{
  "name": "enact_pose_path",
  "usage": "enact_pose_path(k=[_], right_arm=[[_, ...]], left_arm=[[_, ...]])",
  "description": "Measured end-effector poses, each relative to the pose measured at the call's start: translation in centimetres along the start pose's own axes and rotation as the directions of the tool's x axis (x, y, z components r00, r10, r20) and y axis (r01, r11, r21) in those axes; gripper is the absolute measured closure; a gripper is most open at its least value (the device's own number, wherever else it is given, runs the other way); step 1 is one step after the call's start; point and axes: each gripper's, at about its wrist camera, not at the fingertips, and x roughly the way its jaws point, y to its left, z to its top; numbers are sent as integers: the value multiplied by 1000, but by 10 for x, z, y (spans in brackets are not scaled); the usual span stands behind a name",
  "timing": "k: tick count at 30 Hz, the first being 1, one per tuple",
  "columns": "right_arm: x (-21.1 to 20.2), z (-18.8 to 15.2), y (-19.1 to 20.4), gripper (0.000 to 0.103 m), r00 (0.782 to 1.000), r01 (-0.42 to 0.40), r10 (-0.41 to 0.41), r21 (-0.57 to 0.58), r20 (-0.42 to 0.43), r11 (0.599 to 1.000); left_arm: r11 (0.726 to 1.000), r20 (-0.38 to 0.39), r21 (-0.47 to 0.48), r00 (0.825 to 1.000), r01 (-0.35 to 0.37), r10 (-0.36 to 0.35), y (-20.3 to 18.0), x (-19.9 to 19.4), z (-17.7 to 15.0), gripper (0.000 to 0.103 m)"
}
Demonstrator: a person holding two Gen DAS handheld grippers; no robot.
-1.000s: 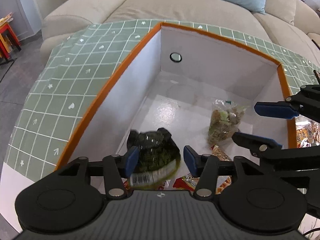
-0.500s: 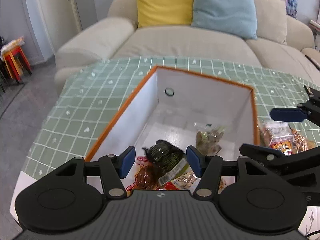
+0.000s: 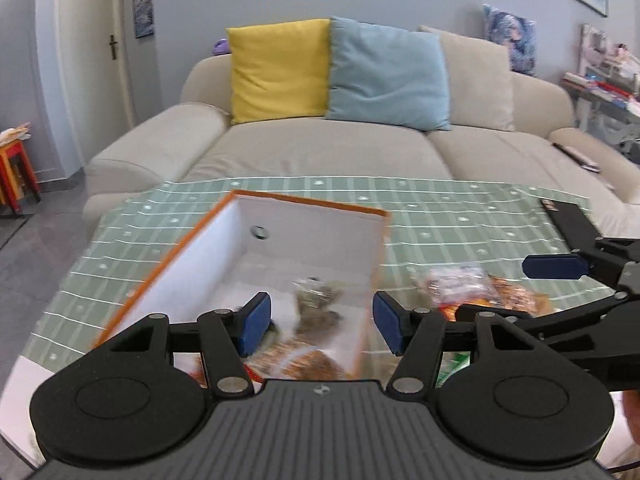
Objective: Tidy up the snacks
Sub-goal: 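Move both tools back over the remaining snacks on the mat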
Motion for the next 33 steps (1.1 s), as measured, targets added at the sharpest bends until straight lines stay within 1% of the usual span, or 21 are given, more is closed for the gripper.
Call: enact_pose_path(k=[4,7,10,15,20,24,27,29,33], right_arm=[[-14,-22,-13,24,998,61,-61,27,-12,998],[-21,-38,-26,12,996,91,-89,64,-31,994],[-26,-55,-40,12,994,97,-91,122,-58,988],[-25,-82,-57,12,981,161,-135,198,-139,967],[-19,-113,-75,11,956,225,-160,266,-247,937],[-16,-129,-82,8,926,291,-194,285,-323,913],[-15,-141,-87,8,914,308,-187,317,-360,897],[-16,-147,-89,8,911,307,-171,340,-375,889],[-11,-152,-90,8,912,277,-118,379,-392,883]], left_arm=[[999,-9,-17,999,50,-51,-18,-1,-13,34],[998,-15,-12,998,68,-69,-30,-1,-23,34],[996,-33,0,995,89,-89,-40,-1,-33,34],[992,-85,45,990,119,-115,-61,7,-51,34],[988,-152,73,981,134,-121,-76,19,-73,34],[986,-198,80,972,145,-127,-82,28,-88,34],[985,-218,88,968,148,-126,-83,32,-97,34],[985,-229,91,965,148,-124,-83,33,-101,34],[987,-252,73,960,145,-123,-80,39,-106,34]])
